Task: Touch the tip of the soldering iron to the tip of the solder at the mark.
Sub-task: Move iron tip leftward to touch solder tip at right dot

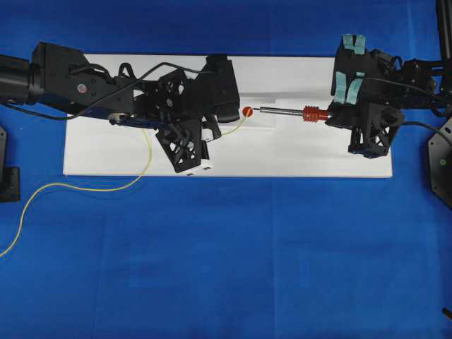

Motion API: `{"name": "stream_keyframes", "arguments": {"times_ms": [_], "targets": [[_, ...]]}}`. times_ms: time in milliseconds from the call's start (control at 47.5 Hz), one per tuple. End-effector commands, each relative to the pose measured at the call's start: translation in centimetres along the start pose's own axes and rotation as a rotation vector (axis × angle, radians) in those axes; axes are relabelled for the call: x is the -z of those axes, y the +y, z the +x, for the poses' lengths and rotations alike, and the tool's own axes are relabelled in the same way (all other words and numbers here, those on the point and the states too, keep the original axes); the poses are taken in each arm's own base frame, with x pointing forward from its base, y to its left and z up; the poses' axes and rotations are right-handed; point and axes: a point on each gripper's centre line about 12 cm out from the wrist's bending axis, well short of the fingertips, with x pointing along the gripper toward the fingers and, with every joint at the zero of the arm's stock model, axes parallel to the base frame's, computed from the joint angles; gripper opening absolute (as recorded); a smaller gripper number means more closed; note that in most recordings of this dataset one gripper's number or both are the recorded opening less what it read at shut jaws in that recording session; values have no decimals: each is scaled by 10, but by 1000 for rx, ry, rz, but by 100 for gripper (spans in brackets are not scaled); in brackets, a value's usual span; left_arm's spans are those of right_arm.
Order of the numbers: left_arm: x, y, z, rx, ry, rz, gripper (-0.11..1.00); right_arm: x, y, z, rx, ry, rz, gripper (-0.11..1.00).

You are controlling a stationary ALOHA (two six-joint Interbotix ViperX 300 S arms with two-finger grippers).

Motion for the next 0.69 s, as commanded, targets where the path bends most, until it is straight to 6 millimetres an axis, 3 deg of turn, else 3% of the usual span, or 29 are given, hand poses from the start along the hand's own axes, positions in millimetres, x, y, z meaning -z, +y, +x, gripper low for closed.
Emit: {"name": "stream_keyframes", "arguments": {"times_ms": [0,673], "targets": [[-7,-3,-7,7,-29,5,3,-6,0,-2,2,-20,0,6],[-5,-4,-6,8,-22,9,3,-15,-2,13,12,20,-9,6]]}}
